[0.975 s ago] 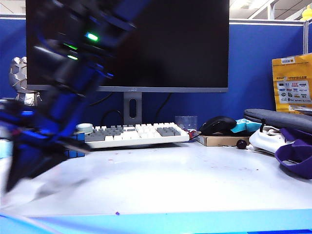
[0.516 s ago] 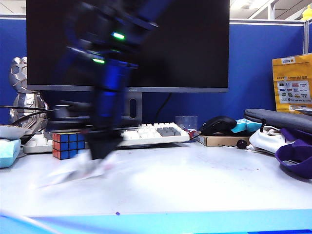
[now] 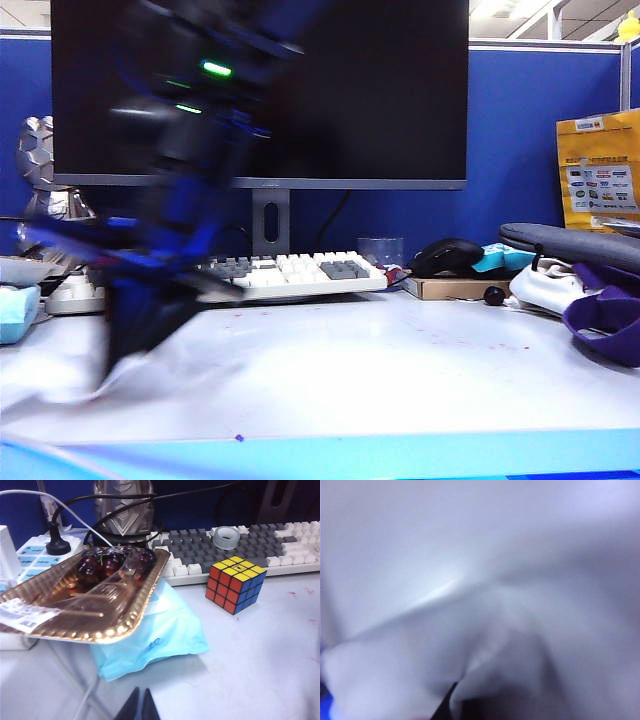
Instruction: Use the wet wipes on the table to wipe the cherry juice off the table, then put the wipes back on the table.
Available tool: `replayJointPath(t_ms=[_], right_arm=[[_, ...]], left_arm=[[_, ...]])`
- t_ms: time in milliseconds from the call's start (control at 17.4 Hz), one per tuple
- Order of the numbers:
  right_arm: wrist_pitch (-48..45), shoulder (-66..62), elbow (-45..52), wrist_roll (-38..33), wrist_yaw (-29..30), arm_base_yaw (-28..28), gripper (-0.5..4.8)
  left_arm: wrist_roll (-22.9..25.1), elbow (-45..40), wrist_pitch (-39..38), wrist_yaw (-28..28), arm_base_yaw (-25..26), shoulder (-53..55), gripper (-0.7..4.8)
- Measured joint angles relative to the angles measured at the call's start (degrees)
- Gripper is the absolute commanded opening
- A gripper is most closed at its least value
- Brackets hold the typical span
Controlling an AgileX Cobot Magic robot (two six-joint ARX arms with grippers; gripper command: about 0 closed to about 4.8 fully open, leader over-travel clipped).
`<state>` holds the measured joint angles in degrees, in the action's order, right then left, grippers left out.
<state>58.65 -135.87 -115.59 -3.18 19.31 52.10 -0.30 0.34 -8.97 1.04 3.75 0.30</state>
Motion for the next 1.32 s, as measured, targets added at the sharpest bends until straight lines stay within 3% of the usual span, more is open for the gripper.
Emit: replayJointPath(t_ms=[172, 287, 516, 746, 860, 975, 1147, 1319], right_arm=[[1.03, 0.09, -0.02, 1.88, -1.60, 1.66, -0.05], [2.21, 0.63, -0.44, 2.19, -10.75, 0.98, -0.05], [2.38, 0.98, -0.63, 0.02, -18.67, -8.98, -0.05], [-5.97, 0.24, -1.11, -2.47, -11.45, -13.44, -0.05], [-12.09, -0.85, -1.25, -2.64, -4.74, -11.17, -0.05], [-12.55, -1.09, -1.18, -2.64, -2.05, -7.45, -0.05], [-10.64, -1.31, -1.20, -0.35, -1.18, -1.90, -0.05], [-7.39, -0.94, -1.49, 1.62, -6.64, -0.15, -0.05]], left_arm=[[0.02, 0.00, 0.00, -0.02, 0.00, 0.00, -0.02], [0.02, 0.00, 0.00, -0.02, 0.00, 0.00, -0.02], [0.02, 0.00, 0.00, 0.00, 0.00, 0.00, -0.02], [0.02, 0.00, 0.00, 0.00, 0.00, 0.00, -0.02], [0.02, 0.00, 0.00, 0.00, 0.00, 0.00, -0.02], [0.02, 0.00, 0.00, 0.00, 0.00, 0.00, -0.02], [0.00, 0.00, 0.00, -0.02, 0.00, 0.00, -0.02], [0.02, 0.00, 0.00, 0.00, 0.00, 0.00, -0.02]])
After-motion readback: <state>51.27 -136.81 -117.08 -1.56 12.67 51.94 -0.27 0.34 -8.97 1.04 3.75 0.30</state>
